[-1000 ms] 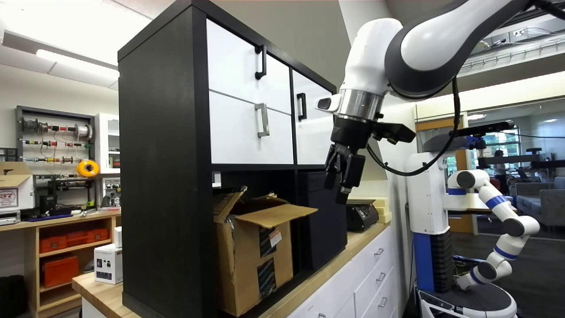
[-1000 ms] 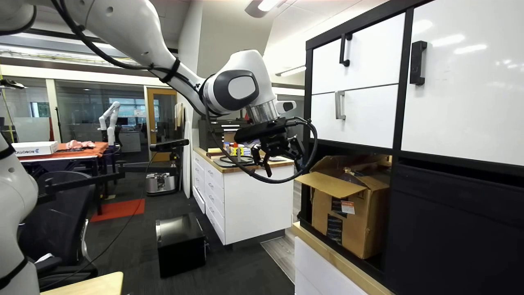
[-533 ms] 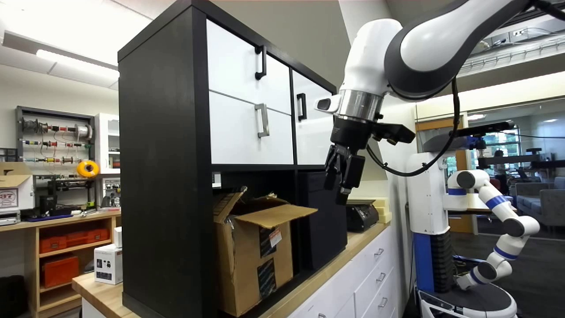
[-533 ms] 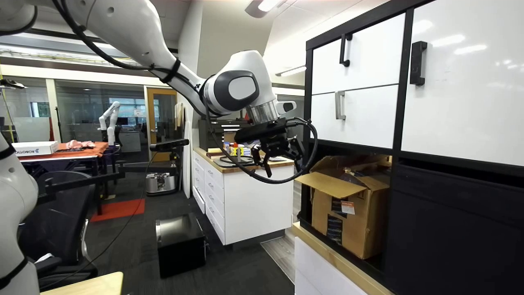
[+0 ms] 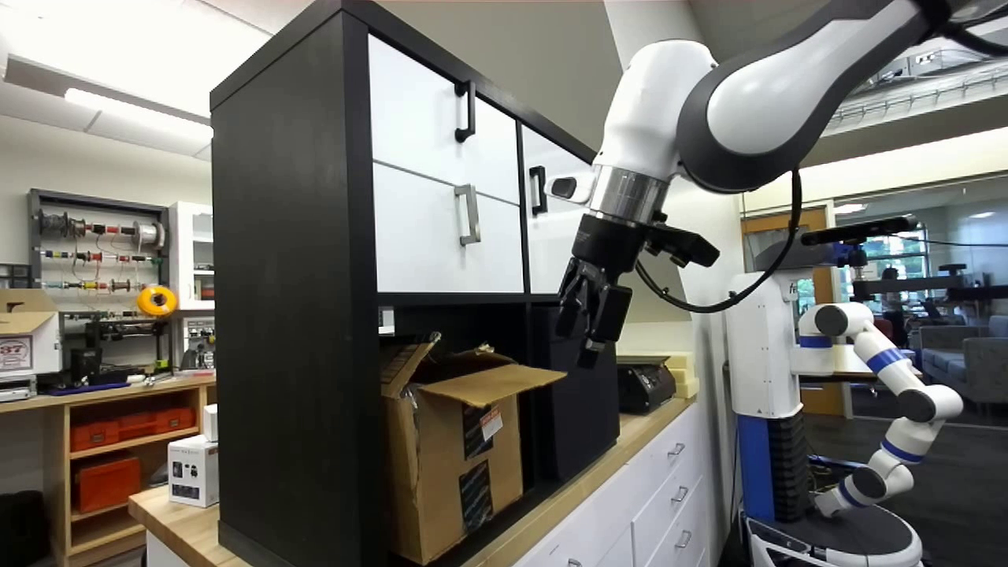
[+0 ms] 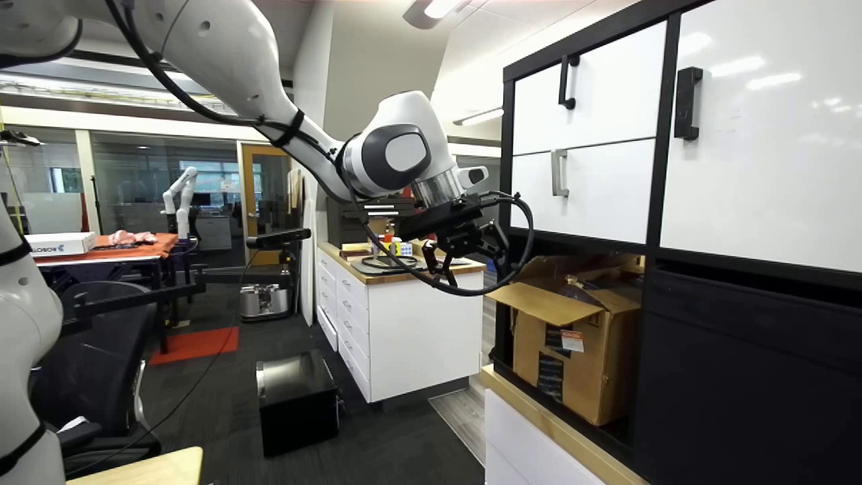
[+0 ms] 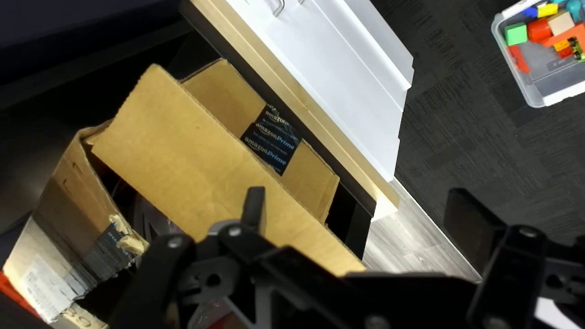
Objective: Move the cardboard box forwards
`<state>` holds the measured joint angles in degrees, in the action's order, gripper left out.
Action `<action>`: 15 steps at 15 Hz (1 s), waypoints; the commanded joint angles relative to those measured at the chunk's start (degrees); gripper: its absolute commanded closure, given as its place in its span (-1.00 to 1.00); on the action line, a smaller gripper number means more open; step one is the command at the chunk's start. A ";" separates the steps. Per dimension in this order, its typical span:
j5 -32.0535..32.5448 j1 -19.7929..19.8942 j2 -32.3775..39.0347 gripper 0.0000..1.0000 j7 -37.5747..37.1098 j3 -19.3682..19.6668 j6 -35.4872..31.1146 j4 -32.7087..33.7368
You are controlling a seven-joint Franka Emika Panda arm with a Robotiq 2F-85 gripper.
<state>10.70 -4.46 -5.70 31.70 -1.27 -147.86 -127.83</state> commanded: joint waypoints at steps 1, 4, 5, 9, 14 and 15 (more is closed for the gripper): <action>0.59 0.40 3.14 -1.00 3.57 0.37 -3.57 2.31; -0.19 0.84 5.24 -1.00 7.94 0.60 -7.13 2.94; -0.35 1.08 6.01 -1.00 9.31 0.67 -8.44 3.12; -0.38 2.34 8.43 -1.00 15.36 0.69 -13.97 3.50; -0.69 2.66 10.70 -1.00 21.50 1.30 -19.08 4.47; -0.67 2.80 11.16 -1.00 22.35 1.26 -19.76 4.76</action>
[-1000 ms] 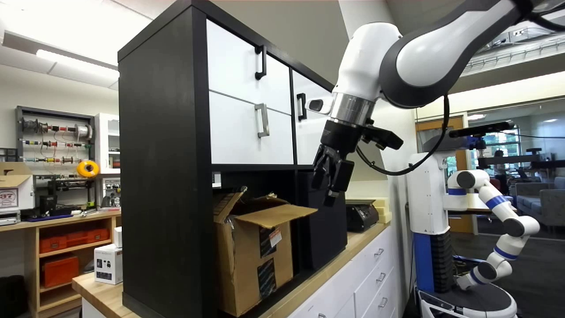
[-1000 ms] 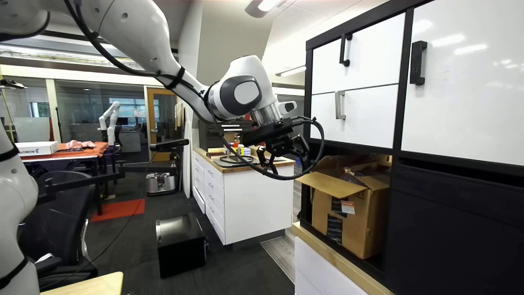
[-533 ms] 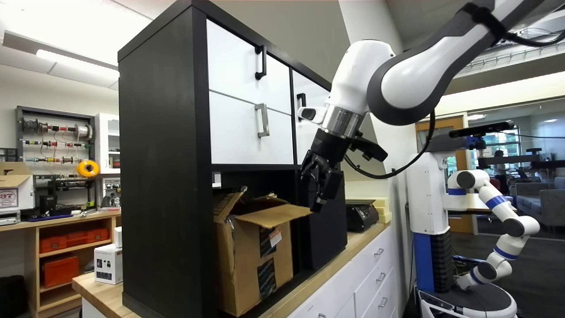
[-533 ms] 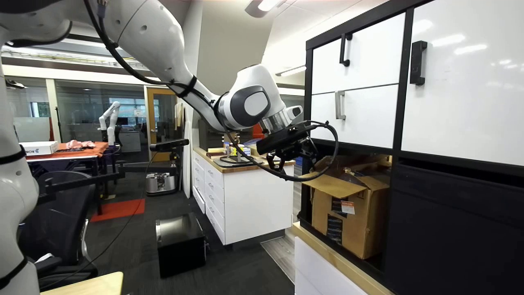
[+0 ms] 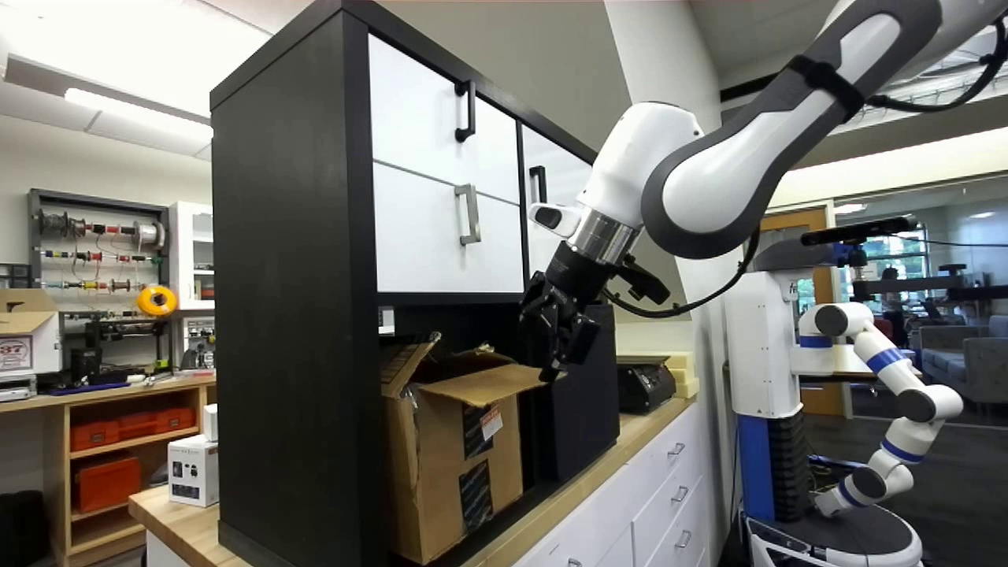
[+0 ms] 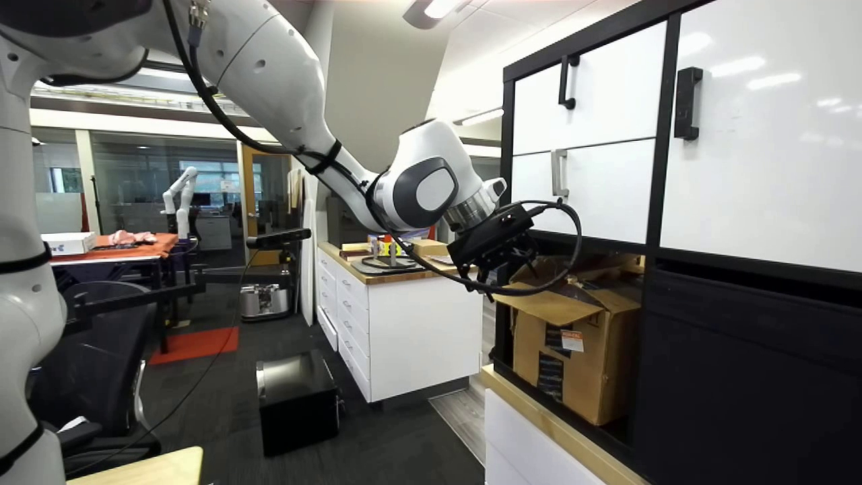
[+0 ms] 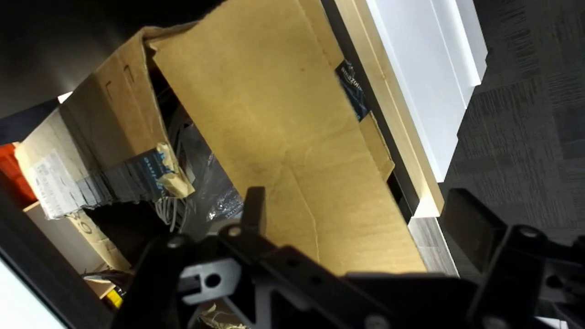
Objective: Move the cardboard box forwards
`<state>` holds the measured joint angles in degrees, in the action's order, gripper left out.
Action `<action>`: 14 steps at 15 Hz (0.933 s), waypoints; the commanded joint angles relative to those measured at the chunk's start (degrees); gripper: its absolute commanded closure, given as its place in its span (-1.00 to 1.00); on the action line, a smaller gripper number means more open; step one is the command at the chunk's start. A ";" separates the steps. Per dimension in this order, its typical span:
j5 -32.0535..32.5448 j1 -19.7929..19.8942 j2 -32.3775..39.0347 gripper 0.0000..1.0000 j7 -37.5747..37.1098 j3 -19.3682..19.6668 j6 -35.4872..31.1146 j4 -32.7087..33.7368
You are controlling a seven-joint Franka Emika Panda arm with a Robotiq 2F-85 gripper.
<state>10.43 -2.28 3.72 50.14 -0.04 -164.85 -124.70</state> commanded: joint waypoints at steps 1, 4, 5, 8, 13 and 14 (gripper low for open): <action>-0.55 0.72 2.35 -1.00 4.95 -0.07 -3.35 2.12; -1.00 0.94 4.41 -1.00 7.82 -0.36 -4.12 3.89; -1.48 1.04 5.18 -1.00 8.90 -0.58 -4.11 4.64; -2.06 1.26 8.18 -1.00 11.76 -0.90 -3.81 7.43; -3.16 2.12 13.43 -1.00 16.46 -2.26 -3.12 12.76; -3.41 2.42 14.36 -1.00 17.32 -2.68 -3.01 13.72</action>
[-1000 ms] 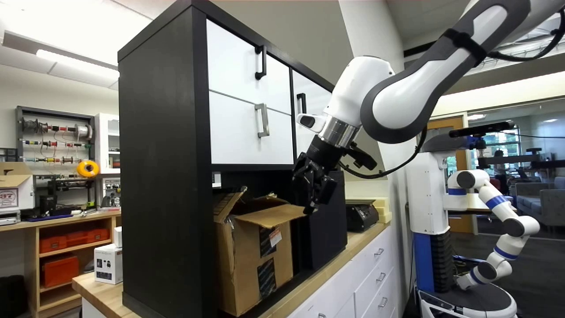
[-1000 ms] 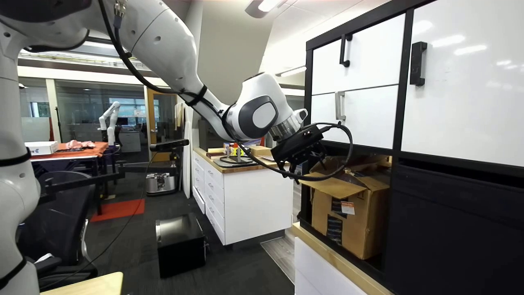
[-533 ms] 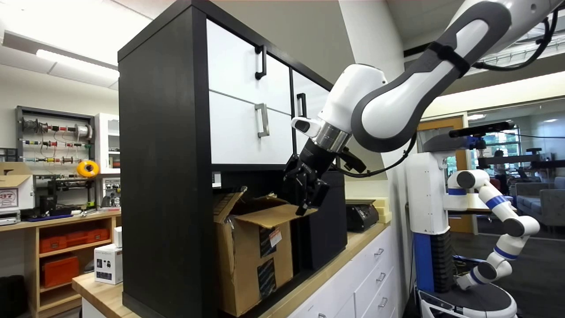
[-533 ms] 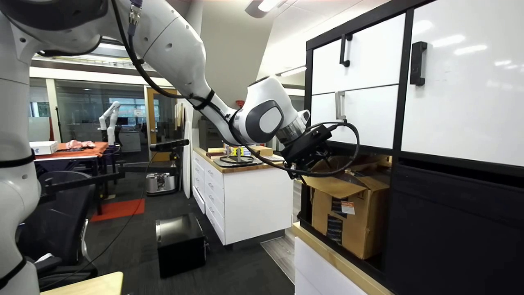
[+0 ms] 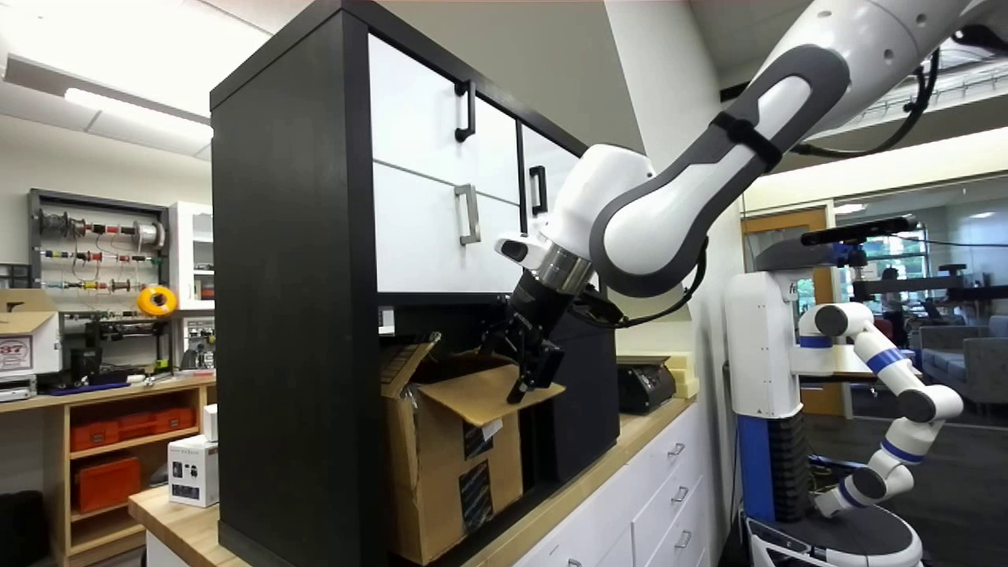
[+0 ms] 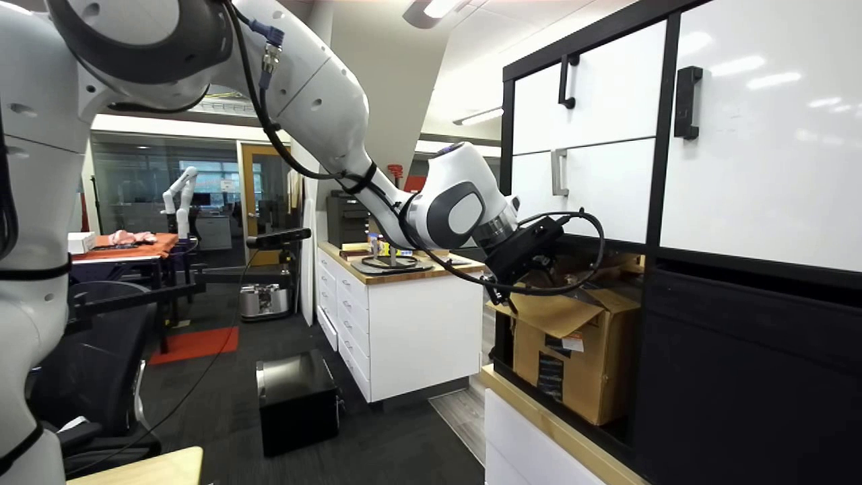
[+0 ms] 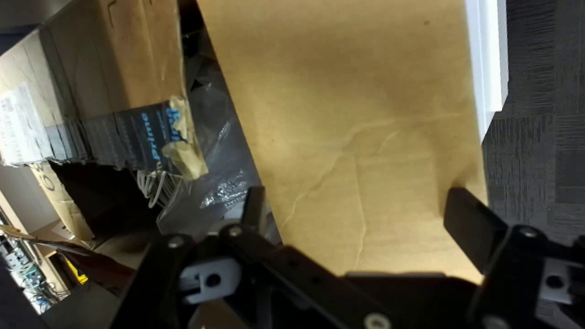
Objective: Move the cardboard box forwards
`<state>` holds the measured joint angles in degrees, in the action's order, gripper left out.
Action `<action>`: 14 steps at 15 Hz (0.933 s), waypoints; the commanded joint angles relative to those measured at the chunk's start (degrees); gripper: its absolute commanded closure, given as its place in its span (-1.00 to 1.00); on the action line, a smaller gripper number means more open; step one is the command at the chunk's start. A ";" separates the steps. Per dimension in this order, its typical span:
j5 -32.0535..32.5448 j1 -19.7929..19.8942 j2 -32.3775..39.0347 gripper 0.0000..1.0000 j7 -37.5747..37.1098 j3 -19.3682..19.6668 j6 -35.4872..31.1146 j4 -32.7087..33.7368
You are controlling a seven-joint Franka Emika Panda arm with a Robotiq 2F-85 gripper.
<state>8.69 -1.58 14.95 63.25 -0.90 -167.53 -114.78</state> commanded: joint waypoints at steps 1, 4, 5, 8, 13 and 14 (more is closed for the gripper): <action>-1.87 2.00 3.99 -1.00 5.06 -2.19 -0.24 4.76; -2.75 3.01 6.36 -1.00 7.58 -3.56 0.15 7.35; -3.05 3.39 6.99 -1.00 8.24 -4.05 0.32 8.00; -3.88 4.70 8.45 -0.48 10.13 -5.62 0.63 9.47; -4.60 6.37 9.03 0.17 12.11 -7.20 0.53 9.93; -4.58 6.55 8.87 0.30 12.28 -7.29 0.45 9.94</action>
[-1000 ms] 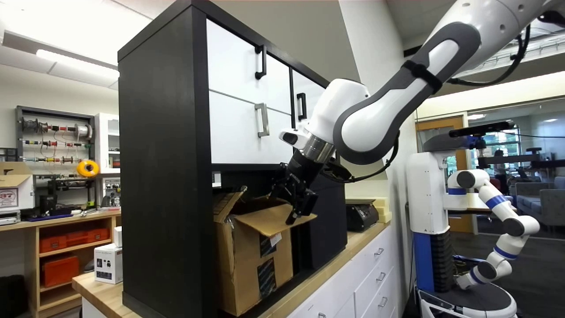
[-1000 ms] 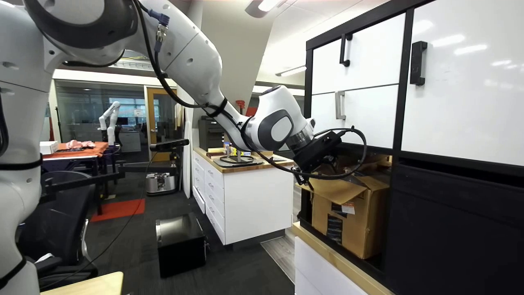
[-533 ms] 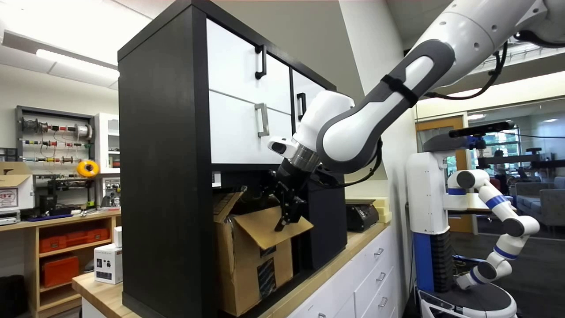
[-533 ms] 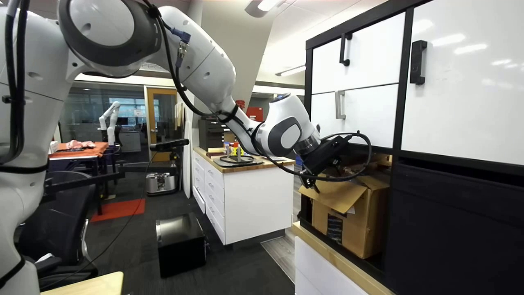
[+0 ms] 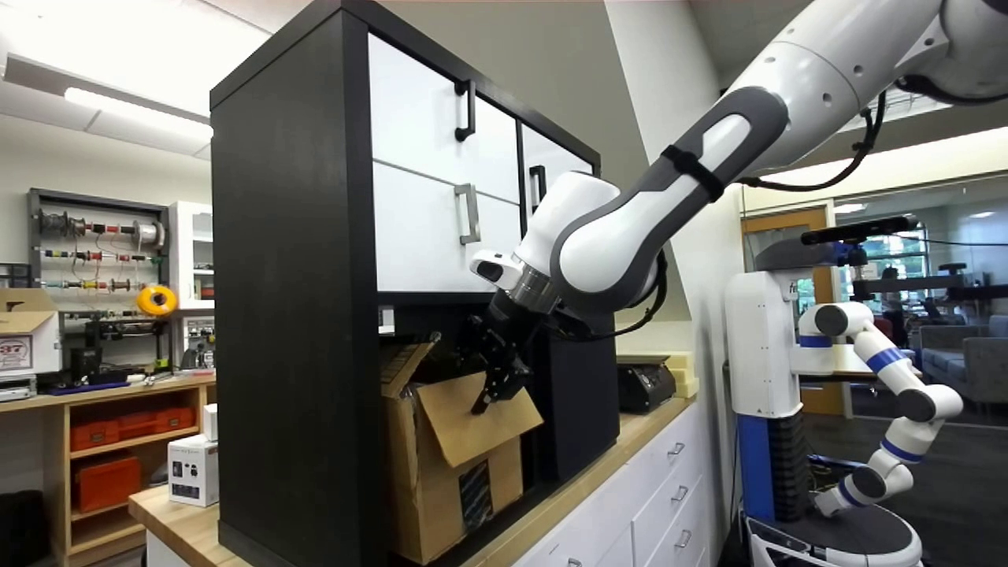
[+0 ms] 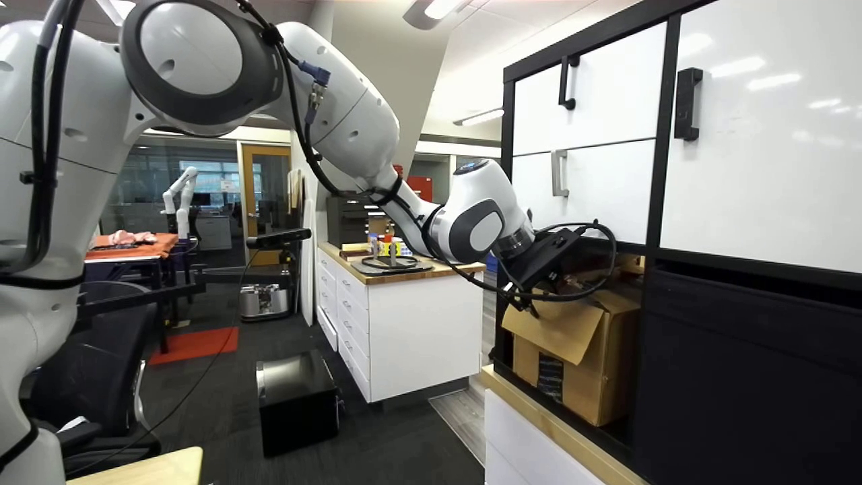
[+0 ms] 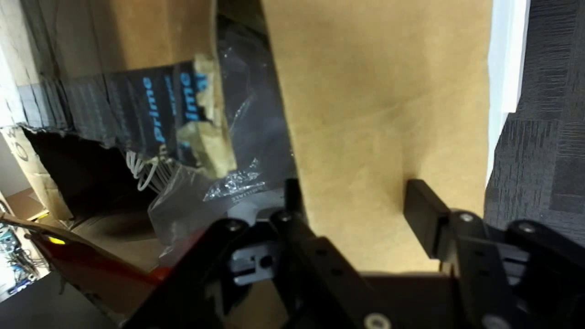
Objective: Move the cardboard box forwards
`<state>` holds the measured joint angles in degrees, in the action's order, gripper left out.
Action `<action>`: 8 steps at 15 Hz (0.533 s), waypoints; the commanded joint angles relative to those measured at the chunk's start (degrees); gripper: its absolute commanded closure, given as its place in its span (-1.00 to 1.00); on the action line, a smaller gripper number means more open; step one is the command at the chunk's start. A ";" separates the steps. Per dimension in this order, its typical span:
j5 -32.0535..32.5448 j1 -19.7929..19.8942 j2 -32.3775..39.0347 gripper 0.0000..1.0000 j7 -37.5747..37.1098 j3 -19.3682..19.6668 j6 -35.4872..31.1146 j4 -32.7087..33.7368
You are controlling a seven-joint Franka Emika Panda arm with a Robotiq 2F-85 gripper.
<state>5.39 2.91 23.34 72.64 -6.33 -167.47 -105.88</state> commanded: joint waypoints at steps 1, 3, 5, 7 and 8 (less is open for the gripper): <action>-1.36 2.36 0.29 0.41 3.26 -2.02 0.30 0.96; -1.37 2.83 -0.05 0.67 3.38 -2.28 0.08 0.73; -1.39 3.17 -0.42 0.92 3.56 -2.43 -0.32 0.25; -1.41 3.44 -0.89 0.87 3.73 -2.63 -0.64 -0.55; -1.43 3.62 -1.19 0.89 3.78 -2.77 -0.85 -1.03</action>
<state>5.14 4.60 23.27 74.27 -7.69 -167.47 -105.05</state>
